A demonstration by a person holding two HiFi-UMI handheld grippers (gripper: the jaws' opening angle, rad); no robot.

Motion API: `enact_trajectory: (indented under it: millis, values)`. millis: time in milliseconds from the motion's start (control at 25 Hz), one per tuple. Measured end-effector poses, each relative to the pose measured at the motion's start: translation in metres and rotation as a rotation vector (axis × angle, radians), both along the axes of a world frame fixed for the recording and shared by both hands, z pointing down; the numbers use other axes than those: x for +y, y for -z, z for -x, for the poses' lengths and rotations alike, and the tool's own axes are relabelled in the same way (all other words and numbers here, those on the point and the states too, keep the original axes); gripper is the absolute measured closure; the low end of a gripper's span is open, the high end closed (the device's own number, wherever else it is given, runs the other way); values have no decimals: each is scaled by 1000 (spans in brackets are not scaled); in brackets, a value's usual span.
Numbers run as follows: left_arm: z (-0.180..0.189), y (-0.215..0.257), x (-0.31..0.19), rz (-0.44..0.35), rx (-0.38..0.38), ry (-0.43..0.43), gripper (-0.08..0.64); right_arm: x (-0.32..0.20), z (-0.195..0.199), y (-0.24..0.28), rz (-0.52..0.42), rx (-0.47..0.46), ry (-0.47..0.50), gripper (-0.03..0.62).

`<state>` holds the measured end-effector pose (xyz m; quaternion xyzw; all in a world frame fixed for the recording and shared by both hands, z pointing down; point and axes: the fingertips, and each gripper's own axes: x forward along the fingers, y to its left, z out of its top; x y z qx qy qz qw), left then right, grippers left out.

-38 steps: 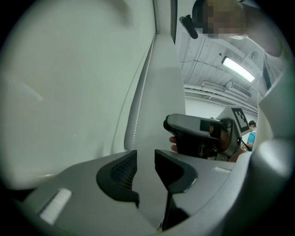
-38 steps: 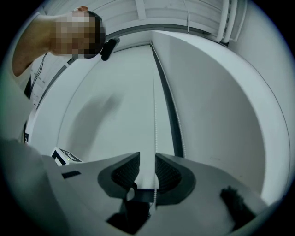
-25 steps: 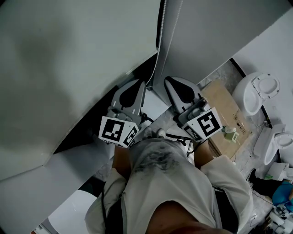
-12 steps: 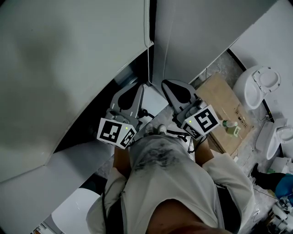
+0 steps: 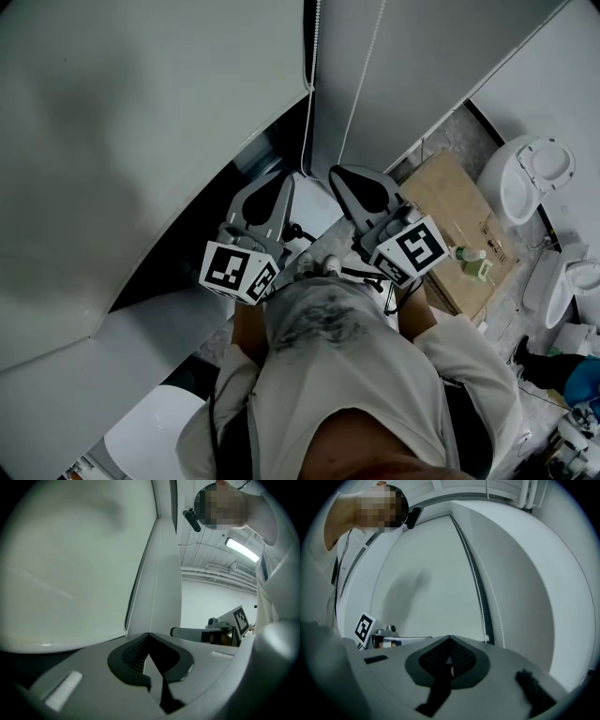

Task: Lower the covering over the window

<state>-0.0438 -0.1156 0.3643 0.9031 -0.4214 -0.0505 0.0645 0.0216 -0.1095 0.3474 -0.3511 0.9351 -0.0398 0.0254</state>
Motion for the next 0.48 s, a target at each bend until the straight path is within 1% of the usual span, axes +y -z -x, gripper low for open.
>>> enact_trajectory:
  millis: [480]
  values:
    - [3,-2,0,3,4,0,554,-1,1,-5,11,14,-4,577]
